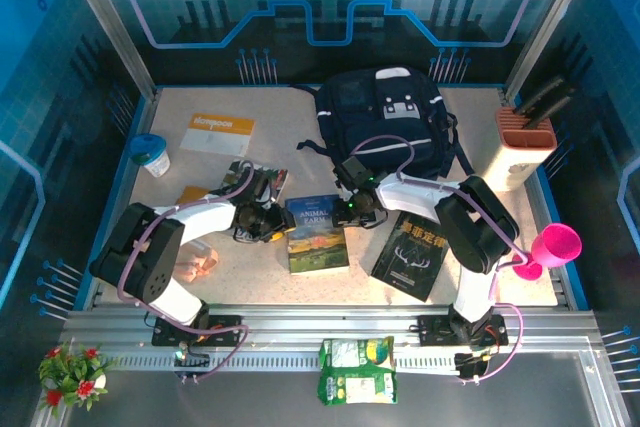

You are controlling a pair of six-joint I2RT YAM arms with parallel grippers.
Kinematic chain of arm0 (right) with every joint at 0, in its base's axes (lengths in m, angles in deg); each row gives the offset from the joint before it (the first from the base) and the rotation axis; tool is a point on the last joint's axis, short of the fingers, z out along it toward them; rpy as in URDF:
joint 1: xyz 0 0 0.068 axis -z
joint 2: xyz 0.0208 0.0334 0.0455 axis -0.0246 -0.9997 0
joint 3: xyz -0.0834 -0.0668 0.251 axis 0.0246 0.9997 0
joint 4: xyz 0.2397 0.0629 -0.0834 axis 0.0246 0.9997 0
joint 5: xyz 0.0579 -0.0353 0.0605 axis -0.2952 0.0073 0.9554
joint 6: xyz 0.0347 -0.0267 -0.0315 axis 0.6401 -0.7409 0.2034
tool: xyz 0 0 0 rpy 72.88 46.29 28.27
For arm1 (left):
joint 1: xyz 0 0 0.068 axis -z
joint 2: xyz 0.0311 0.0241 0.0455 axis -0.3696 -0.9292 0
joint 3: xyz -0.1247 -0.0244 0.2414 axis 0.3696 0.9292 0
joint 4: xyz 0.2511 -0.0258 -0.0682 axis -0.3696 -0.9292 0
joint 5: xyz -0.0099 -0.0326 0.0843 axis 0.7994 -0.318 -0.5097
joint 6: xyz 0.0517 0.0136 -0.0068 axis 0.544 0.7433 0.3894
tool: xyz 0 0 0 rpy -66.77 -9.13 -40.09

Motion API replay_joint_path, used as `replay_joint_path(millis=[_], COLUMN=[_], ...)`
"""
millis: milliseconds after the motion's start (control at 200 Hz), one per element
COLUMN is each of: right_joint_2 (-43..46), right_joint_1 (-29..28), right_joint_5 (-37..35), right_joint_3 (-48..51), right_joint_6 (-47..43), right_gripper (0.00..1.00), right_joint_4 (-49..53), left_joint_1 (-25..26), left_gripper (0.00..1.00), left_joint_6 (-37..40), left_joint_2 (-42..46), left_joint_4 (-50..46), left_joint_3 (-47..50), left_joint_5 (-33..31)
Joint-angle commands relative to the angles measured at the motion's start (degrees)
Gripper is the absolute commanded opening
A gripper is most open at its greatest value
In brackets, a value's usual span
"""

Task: Pack books, pencil case, and school supplies into a backpack

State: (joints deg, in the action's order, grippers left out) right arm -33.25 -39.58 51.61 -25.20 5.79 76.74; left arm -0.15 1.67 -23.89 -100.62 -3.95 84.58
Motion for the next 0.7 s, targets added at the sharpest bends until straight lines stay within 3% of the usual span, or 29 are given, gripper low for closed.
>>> replay_joint_path(millis=[0,415,695], right_joint_2=[-2.24,-2.04,-0.89], right_joint_1=[0.6,1.34,2.02], right_joint_5=[0.23,-0.12,2.43], right_joint_3=[0.97,2.3,4.17], right_joint_6=[0.99,1.96,2.81], right_gripper=[0.27,0.27,0.27], right_joint_4=[-0.24,-1.08,-4.53], left_joint_1=[1.05,0.96,0.96], left_gripper=[0.38,0.36,0.36], left_joint_6=[1.19,-0.68,-5.73], left_joint_2=[-0.79,6.53,3.21], left_joint_4=[5.68,19.0,25.82], left_joint_3=[0.41,5.58,7.57], left_joint_5=[7.54,16.21,15.83])
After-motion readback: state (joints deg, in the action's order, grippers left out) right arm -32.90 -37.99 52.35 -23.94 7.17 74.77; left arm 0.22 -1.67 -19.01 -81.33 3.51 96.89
